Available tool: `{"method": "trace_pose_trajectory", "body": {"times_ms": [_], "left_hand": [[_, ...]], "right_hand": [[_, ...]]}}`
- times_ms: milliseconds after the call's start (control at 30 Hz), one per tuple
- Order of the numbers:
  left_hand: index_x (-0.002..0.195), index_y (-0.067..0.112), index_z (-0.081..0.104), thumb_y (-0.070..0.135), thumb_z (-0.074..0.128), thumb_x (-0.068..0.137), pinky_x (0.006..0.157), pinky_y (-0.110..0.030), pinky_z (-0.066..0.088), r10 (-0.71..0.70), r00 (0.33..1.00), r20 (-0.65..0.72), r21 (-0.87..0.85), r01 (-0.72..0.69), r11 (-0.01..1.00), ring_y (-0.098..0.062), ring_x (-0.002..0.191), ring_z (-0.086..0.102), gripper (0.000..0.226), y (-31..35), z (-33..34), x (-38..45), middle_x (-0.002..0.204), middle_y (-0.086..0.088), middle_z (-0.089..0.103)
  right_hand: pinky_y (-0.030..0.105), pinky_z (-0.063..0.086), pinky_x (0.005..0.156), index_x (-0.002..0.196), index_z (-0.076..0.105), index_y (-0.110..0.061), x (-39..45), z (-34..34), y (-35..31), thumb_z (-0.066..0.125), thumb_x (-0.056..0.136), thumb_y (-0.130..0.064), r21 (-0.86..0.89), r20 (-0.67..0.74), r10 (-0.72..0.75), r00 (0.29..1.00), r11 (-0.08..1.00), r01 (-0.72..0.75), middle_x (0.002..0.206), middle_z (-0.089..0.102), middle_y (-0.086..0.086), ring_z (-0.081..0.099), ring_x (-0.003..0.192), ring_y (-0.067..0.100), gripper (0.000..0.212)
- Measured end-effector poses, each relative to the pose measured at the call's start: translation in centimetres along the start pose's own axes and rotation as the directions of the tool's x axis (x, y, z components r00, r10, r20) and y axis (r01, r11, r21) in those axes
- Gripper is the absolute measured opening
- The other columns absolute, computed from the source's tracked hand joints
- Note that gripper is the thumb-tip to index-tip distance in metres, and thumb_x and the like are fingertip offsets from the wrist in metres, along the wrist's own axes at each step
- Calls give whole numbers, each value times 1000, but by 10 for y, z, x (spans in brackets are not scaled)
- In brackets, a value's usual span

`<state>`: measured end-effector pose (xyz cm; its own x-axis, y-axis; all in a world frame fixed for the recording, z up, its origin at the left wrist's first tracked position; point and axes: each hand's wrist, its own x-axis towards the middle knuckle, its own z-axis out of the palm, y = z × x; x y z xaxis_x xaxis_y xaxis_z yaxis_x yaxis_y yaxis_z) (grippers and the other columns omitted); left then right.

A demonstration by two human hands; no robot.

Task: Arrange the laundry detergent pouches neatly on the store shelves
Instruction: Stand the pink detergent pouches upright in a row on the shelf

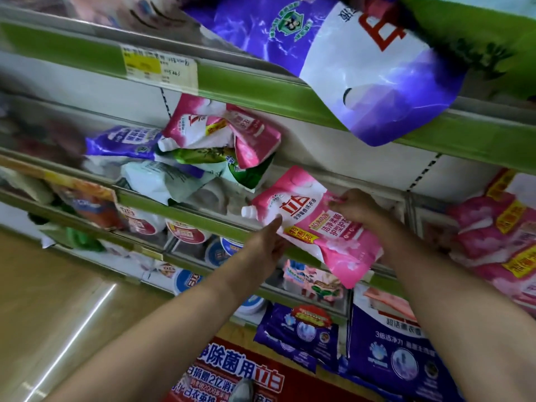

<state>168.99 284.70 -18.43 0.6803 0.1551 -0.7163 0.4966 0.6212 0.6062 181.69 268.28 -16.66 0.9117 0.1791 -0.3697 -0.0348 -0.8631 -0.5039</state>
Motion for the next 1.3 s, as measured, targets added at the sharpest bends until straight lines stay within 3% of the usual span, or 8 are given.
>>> {"method": "trace_pose_trajectory", "body": {"times_ms": [100,233,333,500,633,800,1067,1300], "left_hand": [[75,9,56,24,64,91,43,-16,46,27,999,-18,-2,-27,1000,-12,54,45,24,4,0,0,62,-4,47],[78,4,56,9,58,94,35,-14,43,81,997,8,-22,-81,996,-8,33,54,17,7,6,-6,42,-1,58],[117,2,55,8,49,99,44,-21,52,170,985,35,-92,-166,982,-12,54,69,20,1,14,-10,81,-10,73],[128,16,46,27,48,100,64,-35,54,313,948,62,3,-314,949,-29,94,67,30,-5,12,-10,118,-13,66],[113,18,51,27,53,97,66,-34,53,376,918,125,74,-387,919,-25,85,66,18,-1,8,-10,100,-5,69],[128,12,55,28,53,97,74,-48,56,394,866,307,80,-436,896,-37,99,66,35,11,19,-20,118,-15,68],[112,17,67,33,64,88,90,-49,51,433,772,465,185,-563,805,-27,101,68,30,23,12,-41,114,-10,71],[139,17,40,2,70,81,99,-37,50,-26,671,741,521,-550,653,-19,120,59,67,-33,-23,-64,131,-5,61]], "right_hand": [[27,40,63,97,69,8,-6,-8,3,70,86,-19,138,12,-1,1000,990,0,90,70,24,61,76,21,30],[32,57,74,111,67,6,-29,-25,11,73,78,4,455,92,2,996,889,-44,81,74,16,69,69,24,34],[48,55,89,114,62,7,-45,-32,17,69,77,7,562,215,-33,976,821,-96,103,71,26,70,91,36,38],[45,53,92,102,60,-4,-59,-21,22,77,67,-8,719,202,-39,979,684,-121,105,70,20,67,97,34,39],[37,58,76,98,66,-11,-67,-21,23,76,72,-17,743,237,-48,970,652,-150,86,77,8,72,80,26,28],[42,53,89,99,67,-12,-80,-35,25,73,65,-22,791,263,-99,960,592,-155,91,77,9,73,79,24,36],[43,60,77,102,67,-14,-128,-22,33,74,69,-25,976,44,-124,991,216,-16,98,76,9,73,90,25,36],[54,51,90,106,69,-13,-174,-26,36,68,84,-30,997,65,24,998,-42,-64,105,74,12,73,93,30,28]]}}
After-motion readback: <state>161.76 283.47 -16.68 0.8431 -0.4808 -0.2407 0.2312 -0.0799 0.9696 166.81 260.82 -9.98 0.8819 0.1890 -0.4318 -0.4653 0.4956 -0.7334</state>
